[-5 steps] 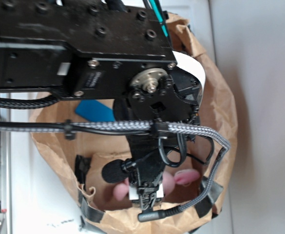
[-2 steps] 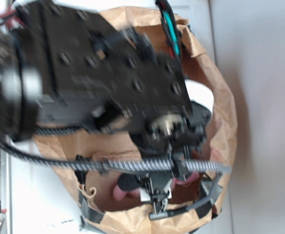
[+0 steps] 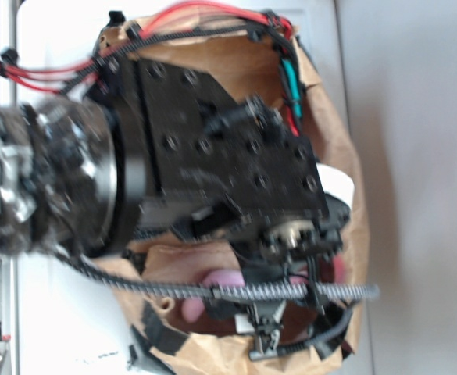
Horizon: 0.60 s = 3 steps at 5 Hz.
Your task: Grab the pink bunny.
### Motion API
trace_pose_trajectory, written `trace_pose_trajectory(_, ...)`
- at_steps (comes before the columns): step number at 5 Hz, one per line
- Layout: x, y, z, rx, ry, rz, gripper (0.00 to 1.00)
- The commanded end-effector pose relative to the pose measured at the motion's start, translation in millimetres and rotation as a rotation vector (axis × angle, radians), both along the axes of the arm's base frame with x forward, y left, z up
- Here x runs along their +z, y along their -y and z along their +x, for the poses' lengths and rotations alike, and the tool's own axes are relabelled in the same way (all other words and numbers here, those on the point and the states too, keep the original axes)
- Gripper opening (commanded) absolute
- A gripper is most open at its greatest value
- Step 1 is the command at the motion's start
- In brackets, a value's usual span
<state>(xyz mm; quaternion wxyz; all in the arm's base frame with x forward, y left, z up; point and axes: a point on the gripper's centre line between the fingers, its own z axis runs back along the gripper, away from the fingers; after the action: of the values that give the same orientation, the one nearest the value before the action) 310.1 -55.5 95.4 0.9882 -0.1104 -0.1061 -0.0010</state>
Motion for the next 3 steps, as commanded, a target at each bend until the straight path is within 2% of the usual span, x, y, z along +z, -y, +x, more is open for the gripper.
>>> trace_pose_trajectory(1,4,19,4,-0.062,0.058,-0.035,1.00)
trace_pose_trajectory(2,6,6,-1,-0.048,0.066,-0.077,1.00)
trace_pose_trajectory(3,9,-6,-6,-0.031,0.060,-0.057,1.00)
